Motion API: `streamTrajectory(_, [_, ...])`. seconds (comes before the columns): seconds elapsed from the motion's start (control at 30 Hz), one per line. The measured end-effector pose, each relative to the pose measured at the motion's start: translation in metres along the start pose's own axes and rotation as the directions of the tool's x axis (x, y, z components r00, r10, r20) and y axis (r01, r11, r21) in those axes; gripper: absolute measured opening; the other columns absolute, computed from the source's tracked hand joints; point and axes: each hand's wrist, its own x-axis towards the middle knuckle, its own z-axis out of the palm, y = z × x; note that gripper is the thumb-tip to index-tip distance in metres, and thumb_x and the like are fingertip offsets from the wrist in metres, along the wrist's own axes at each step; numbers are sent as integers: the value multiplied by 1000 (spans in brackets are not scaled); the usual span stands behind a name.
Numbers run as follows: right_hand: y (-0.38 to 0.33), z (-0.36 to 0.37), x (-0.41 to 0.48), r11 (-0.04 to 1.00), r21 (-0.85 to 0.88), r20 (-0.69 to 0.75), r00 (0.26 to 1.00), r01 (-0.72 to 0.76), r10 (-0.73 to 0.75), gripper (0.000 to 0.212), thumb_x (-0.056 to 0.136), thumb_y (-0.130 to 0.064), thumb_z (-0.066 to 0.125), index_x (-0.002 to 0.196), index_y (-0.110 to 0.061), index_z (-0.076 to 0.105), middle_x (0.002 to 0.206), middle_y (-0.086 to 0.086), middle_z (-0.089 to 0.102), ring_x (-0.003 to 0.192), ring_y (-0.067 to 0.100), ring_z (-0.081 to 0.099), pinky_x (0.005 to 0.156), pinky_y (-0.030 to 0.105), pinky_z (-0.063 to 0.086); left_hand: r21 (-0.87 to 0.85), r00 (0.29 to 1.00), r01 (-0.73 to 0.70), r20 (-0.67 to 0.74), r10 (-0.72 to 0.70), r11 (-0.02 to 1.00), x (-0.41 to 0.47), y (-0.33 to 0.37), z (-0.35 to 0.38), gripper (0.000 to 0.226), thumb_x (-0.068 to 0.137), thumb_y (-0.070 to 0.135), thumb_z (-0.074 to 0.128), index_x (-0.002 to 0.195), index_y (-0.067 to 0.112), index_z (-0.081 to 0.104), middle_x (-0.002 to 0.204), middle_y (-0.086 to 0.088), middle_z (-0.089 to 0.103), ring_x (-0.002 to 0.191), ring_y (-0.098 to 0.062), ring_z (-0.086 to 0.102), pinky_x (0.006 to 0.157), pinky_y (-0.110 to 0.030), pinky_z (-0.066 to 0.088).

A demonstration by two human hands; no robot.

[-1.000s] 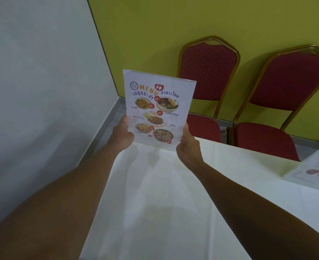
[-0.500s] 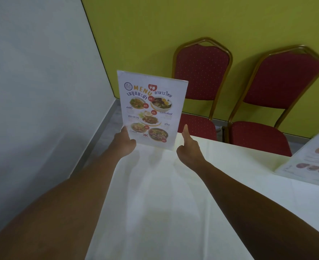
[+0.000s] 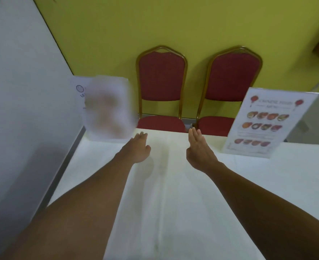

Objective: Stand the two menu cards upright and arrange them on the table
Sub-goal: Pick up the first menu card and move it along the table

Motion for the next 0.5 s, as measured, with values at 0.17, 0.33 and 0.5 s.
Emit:
streamTrajectory(0.17, [74, -32, -40, 991, -134, -27, 999, 18, -22, 66, 102, -20, 30, 157, -1, -1, 166, 16, -6, 153, 30, -6, 124, 42, 6, 61, 996, -88, 20, 87, 994, -13, 90, 29, 64, 106, 34, 31, 162, 14, 10, 171, -2, 1, 157, -23, 3, 125, -41, 11])
streamTrajectory(0.33, [138, -59, -77, 993, -114, -33, 999, -35, 31, 65, 103, -20, 32, 157, -2, 0, 166, 15, -3, 153, 31, -4, 123, 46, 8, 74, 991, -128, 49, 125, 989, -19, 163, 60, 65, 106, 36, 31, 163, 15, 7, 171, 0, -1, 157, -21, 1, 123, -38, 9])
streamTrajectory(0.5, [188, -73, -104, 992, -57, -30, 993, -112, 111, 69, 102, -20, 35, 157, -1, -1, 166, 15, -4, 154, 29, -5, 123, 44, 6, 88, 984, -157, 94, 149, 984, -18, 218, 79, 67, 106, 37, 31, 163, 15, 2, 170, 0, -6, 157, -21, -1, 125, -39, 9])
